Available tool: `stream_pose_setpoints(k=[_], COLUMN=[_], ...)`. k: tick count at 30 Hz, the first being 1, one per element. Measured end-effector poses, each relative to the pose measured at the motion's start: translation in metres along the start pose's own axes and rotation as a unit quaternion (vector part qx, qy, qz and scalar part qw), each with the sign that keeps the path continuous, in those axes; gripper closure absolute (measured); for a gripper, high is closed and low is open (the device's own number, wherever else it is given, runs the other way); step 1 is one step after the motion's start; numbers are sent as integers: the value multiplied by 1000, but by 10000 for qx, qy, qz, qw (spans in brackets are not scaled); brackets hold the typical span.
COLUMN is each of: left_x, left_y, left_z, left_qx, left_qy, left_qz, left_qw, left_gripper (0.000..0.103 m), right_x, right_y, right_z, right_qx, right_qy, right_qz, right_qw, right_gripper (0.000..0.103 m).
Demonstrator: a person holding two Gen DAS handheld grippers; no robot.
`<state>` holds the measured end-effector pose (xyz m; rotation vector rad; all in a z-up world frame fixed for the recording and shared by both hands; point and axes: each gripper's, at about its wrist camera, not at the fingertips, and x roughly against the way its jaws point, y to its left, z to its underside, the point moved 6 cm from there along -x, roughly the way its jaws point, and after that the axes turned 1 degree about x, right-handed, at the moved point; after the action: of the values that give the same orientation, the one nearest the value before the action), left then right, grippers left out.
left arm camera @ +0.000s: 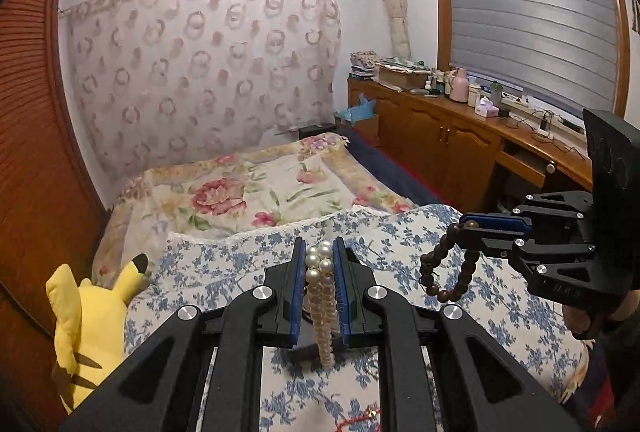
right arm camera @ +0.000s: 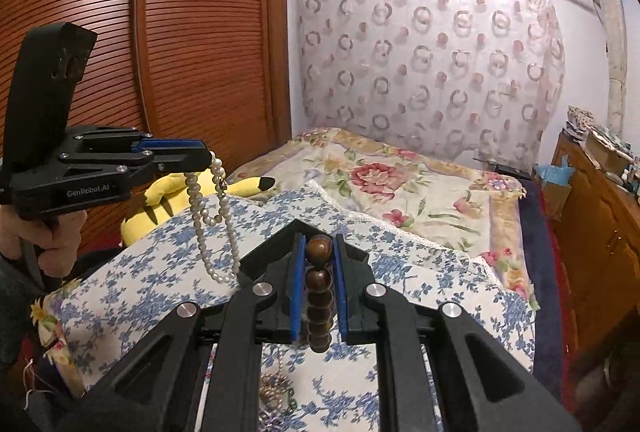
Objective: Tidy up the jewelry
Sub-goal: 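Grasp the pearl strand with the left tool while the right tool carries the bead bracelet, then drop the pearls into the black box with the left tool while the right tool drops the beads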
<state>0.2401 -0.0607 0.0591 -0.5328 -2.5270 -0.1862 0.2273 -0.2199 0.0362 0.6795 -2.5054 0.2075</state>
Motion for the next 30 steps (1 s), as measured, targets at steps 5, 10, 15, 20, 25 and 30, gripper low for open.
stream_pose_setpoints(k=[5,10,15,20,25,30], left_x=[-23,-56,-88,-106,-112,-104], left_y=[4,14,19,24,31,33], left_z=[-6,-2,22,58,76,83], left_qx=[84,188,319,416,603,648], left_qy=[83,254,581,842,904,832], left_qz=[-22,-74,-59,-60,-10,37], left_qw=[9999,9995,9978,9956,9941,9944], left_gripper=[90,90,90,90,89,86], right_x=[-9,-21,-34,-52,-80,-109], right_y=[-8,-10,-13,-18,-21,-22], right_z=[-7,-15,-20,-21,-19,-13], right_qx=[-57,-55,-64,-160,-125,-104], right_qy=[5,20,58,110,254,450], right_qz=[52,66,109,75,95,146], right_qw=[10000,10000,9999,9998,9996,9988], right_gripper=[88,88,88,88,88,88])
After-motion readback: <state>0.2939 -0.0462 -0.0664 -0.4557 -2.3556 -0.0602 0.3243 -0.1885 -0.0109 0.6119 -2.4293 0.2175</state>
